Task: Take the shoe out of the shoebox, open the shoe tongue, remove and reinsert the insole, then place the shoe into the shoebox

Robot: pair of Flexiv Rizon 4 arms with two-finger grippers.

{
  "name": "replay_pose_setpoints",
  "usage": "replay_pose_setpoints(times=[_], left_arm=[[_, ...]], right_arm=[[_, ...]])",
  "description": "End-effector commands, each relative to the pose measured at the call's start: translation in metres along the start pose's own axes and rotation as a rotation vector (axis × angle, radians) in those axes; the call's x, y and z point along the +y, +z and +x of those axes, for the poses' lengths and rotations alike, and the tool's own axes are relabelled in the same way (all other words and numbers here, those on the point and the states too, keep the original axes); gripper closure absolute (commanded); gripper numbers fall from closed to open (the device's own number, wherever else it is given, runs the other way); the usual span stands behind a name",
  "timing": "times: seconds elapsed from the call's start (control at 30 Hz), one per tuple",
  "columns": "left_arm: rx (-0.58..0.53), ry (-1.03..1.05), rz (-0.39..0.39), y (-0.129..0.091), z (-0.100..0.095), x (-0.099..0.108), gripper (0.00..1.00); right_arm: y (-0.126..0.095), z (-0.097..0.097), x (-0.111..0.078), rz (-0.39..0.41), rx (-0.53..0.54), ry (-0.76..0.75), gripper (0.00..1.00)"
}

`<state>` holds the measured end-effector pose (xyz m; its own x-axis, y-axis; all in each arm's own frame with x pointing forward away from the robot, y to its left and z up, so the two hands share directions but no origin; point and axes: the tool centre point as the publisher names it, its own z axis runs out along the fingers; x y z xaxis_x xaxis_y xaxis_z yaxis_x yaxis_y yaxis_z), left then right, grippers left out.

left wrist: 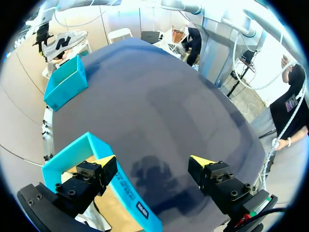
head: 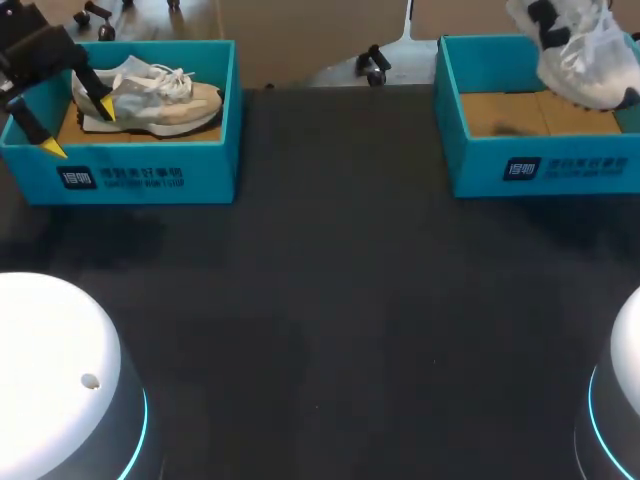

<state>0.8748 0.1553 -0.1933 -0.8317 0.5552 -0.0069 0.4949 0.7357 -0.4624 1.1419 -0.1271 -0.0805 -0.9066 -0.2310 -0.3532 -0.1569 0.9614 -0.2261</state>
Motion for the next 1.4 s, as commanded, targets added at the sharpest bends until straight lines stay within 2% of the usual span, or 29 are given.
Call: replay_pose_setpoints(times=[0.03, 0.37, 0.43, 0.47, 0.53, 0.7, 0.77, 0.8, 0.87, 1.07, 1.2, 1.33, 1.4], left_arm=[[0.001, 0.001, -0.002, 0.0, 0.0, 0.0, 0.0], [0.001, 0.001, -0.002, 0.0, 0.0, 0.0, 0.0], [0.001, 0.001, -0.002, 0.0, 0.0, 0.0, 0.0], [0.001, 0.001, -0.002, 0.0, 0.0, 0.0, 0.0], [0.001, 0.001, -0.002, 0.0, 0.0, 0.0, 0.0], [0.001, 0.001, -0.002, 0.0, 0.0, 0.0, 0.0], [0.001, 0.001, -0.002, 0.0, 0.0, 0.0, 0.0], [0.001, 0.001, -0.002, 0.0, 0.0, 0.0, 0.0], [0.001, 0.001, -0.002, 0.0, 0.0, 0.0, 0.0], [0.001, 0.001, -0.002, 0.0, 0.0, 0.0, 0.0], [0.001, 0.001, -0.002, 0.0, 0.0, 0.0, 0.0], [0.001, 0.001, -0.002, 0.0, 0.0, 0.0, 0.0], [0.001, 0.001, -0.002, 0.0, 0.0, 0.0, 0.0]], right_arm=[[0.0, -0.013, 0.002, 0.003, 0.038, -0.001, 1.0], [0.0, -0.013, 0.002, 0.003, 0.038, -0.001, 1.0], [0.013, -0.015, 0.0, 0.01, 0.051, 0.023, 1.0], [0.017, -0.019, -0.004, 0.002, 0.049, 0.033, 1.0], [0.024, -0.028, -0.011, 0.048, 0.05, 0.014, 1.0], [0.043, -0.043, -0.04, 0.024, 0.015, 0.028, 1.0], [0.052, -0.048, -0.05, 0.046, 0.02, 0.033, 1.0], [0.057, -0.049, -0.055, 0.023, 0.011, 0.055, 1.0], [0.064, -0.053, -0.061, 0.06, 0.021, 0.044, 1.0], [0.085, -0.051, -0.072, 0.058, 0.046, 0.063, 1.0], [0.093, -0.037, -0.082, 0.06, 0.069, 0.183, 1.0], [0.103, -0.013, -0.097, 0.146, 0.172, 0.499, 1.0], [0.107, 0.003, -0.102, 0.206, 0.256, 0.66, 1.0]])
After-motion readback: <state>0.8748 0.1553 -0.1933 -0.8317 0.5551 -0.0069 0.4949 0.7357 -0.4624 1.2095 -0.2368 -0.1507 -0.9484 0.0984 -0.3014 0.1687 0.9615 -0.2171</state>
